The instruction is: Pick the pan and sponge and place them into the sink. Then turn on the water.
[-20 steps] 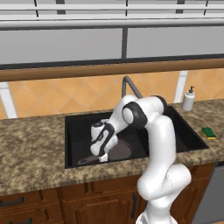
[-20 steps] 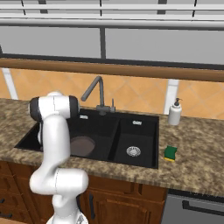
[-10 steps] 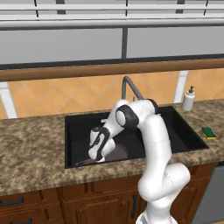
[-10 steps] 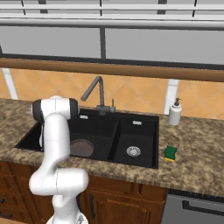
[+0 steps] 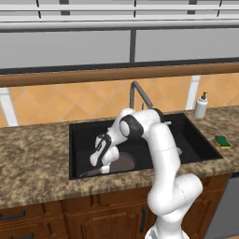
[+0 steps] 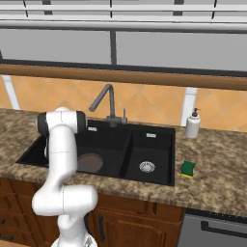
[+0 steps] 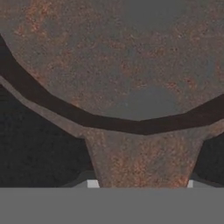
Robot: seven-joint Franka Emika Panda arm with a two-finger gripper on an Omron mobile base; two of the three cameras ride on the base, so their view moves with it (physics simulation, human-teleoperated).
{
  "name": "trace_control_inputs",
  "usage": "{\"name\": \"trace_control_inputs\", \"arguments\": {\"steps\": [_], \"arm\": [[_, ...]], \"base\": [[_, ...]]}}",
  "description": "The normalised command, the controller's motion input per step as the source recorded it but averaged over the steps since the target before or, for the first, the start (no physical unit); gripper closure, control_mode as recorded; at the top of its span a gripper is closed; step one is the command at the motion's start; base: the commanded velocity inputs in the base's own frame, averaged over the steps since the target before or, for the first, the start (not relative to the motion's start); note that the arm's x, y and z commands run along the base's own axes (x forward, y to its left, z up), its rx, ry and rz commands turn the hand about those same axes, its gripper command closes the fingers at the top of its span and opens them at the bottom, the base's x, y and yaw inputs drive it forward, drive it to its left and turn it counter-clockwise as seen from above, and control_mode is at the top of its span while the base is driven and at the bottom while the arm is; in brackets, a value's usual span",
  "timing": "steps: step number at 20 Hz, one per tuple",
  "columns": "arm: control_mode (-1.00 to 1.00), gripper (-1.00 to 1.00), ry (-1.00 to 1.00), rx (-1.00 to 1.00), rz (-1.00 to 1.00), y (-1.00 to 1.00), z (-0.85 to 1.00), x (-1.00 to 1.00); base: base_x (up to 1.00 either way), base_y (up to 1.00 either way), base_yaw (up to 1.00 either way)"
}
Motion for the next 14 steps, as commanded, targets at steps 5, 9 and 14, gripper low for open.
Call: {"name": "trace_control_inputs", "arguments": {"steps": [5, 9, 14], "arm": [[-1.00, -1.00, -0.03, 0.04, 0.00, 0.10, -0.16, 0.13], [-1.00, -1.00, -0.08, 0.03, 0.00, 0.12, 0.12, 0.00], [-1.00, -1.00, -0.02, 0.00, 0.03, 0.00, 0.62, 0.00]], "base": [[0.00, 0.00, 0.00], [0.00, 0.00, 0.00], [0.00, 0.00, 0.00]]}}
